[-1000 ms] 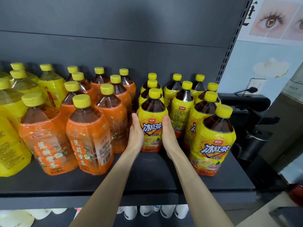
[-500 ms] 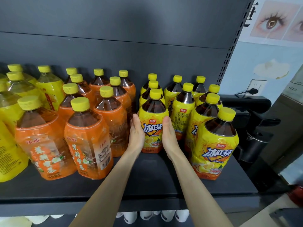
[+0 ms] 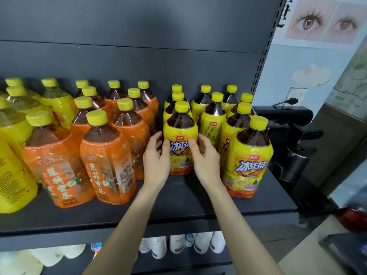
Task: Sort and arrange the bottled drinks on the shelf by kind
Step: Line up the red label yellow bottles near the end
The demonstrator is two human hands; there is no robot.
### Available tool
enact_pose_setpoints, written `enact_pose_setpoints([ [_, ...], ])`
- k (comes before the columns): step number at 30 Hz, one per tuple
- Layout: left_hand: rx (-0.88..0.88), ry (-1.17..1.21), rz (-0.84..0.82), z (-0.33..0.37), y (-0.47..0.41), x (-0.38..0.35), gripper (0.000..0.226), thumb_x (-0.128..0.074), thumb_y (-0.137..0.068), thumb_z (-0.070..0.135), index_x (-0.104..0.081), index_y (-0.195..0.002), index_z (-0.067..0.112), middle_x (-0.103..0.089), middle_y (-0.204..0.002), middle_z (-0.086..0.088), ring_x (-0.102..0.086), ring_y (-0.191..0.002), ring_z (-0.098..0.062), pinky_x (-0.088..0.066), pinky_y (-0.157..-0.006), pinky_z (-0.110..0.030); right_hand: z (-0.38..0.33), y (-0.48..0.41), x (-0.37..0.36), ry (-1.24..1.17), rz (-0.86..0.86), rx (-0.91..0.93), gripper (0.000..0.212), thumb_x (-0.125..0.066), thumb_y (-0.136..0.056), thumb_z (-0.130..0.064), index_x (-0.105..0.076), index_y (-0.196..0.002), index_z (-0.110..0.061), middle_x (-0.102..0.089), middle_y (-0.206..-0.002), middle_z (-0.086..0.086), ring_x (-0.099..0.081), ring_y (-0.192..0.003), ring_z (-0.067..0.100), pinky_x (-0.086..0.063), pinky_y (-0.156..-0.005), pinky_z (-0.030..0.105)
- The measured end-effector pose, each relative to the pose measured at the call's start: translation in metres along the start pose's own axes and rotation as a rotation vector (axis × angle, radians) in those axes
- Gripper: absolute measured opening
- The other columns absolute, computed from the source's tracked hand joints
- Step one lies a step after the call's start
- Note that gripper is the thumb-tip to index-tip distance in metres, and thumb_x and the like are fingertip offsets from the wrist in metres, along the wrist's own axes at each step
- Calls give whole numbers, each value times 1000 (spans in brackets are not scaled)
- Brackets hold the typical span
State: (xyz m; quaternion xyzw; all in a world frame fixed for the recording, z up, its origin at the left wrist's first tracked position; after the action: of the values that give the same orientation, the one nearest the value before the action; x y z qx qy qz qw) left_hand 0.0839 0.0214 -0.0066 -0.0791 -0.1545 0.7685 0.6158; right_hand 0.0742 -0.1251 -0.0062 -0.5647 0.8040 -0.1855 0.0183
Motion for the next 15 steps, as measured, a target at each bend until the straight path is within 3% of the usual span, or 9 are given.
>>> enact_pose_setpoints([
  [5, -179, -100, 50, 31, 24, 10, 24, -53, -96, 15, -59, -119, 13, -60, -119, -4, -57, -110, -10, -47, -89, -15, -25, 26, 28, 132, 113, 138, 30, -59, -95, -28, -62, -121, -13, -66, -116, 2, -62, -106, 14, -52, -92, 34],
  [7, -218, -93, 76, 44, 31, 11, 17, -53, -96, 16, -61, -110, 17, -61, -113, -2, -58, -103, -5, -50, -85, -15, -36, 33, 43, 134, 147, 196, 22, -60, -94, -22, -66, -112, -12, -68, -108, 3, -63, -99, 12, -53, -88, 29],
  [10, -223, -49, 43, 57, 41, 5, 12, -53, -96, 17, -62, -102, 21, -65, -101, 6, -60, -96, -2, -51, -80, -19, -50, 43, 68, 99, 198, 269, 15, -60, -92, -20, -69, -103, -14, -69, -97, 3, -62, -87, 2, -47, -75, 10],
  [13, -230, -37, 18, 63, 49, -11, 11, -54, -96, 15, -64, -96, 20, -65, -91, 16, -59, -86, 7, -46, -73, -10, -58, 50, 96, 71, 259, 330, 15, -58, -89, -22, -69, -96, -17, -68, -91, 0, -62, -81, 3, -46, -71, 10],
  [15, -223, -22, -10, 64, 55, -28, 11, -55, -95, 14, -63, -95, 21, -65, -87, 12, -59, -79, 7, -45, -69, -7, -57, 52, 117, 52, 287, 351, 12, -58, -89, -20, -69, -94, -18, -67, -89, -1, -63, -78, 3, -48, -69, 12],
])
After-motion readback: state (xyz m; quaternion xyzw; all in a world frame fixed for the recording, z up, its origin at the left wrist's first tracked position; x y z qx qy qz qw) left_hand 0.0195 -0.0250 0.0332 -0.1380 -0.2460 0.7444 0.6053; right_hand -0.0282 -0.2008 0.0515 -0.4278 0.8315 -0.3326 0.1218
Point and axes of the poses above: each hand's wrist, its own y-axis away from the middle knuckle, its own x-axis out of the back of the hand, z = x × y, the point moved 5 cm from there along -y, towards the middle knuckle
